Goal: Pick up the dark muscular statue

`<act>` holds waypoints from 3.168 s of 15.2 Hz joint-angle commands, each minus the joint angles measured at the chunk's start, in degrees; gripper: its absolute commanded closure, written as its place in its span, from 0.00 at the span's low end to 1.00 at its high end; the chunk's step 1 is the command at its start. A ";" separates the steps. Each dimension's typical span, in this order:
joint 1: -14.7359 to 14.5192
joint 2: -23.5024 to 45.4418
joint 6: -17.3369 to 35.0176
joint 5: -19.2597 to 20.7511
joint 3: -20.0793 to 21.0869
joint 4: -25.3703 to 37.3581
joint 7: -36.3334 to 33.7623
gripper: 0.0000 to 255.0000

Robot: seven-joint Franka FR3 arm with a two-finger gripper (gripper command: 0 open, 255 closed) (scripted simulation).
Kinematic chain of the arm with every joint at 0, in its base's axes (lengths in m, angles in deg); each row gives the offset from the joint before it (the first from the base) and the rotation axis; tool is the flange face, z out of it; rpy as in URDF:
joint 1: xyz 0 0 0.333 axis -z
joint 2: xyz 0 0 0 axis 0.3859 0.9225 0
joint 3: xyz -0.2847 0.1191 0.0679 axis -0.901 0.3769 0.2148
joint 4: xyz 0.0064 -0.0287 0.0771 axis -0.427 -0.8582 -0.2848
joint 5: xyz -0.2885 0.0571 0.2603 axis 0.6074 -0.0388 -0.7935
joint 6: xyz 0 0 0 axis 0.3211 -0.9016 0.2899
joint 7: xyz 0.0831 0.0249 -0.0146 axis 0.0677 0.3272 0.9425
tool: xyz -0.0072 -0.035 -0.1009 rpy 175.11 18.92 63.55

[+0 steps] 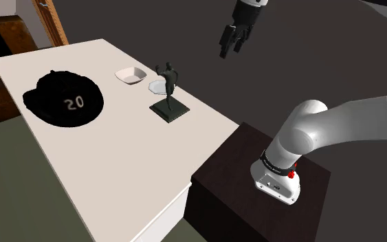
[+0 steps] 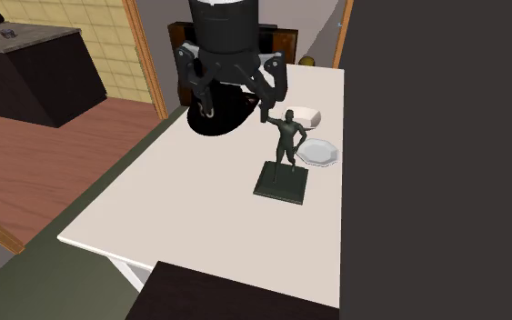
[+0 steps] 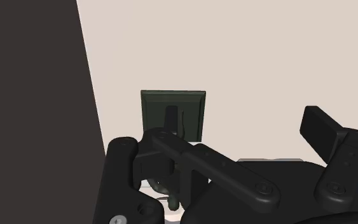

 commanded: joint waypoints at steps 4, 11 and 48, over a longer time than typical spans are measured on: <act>0.21 7.32 2.82 0.35 -0.72 3.03 1.22 0.00; 0.52 24.59 7.00 0.69 -2.10 12.68 3.85 0.00; 1.99 82.97 1.19 -0.28 -3.27 66.48 9.69 1.00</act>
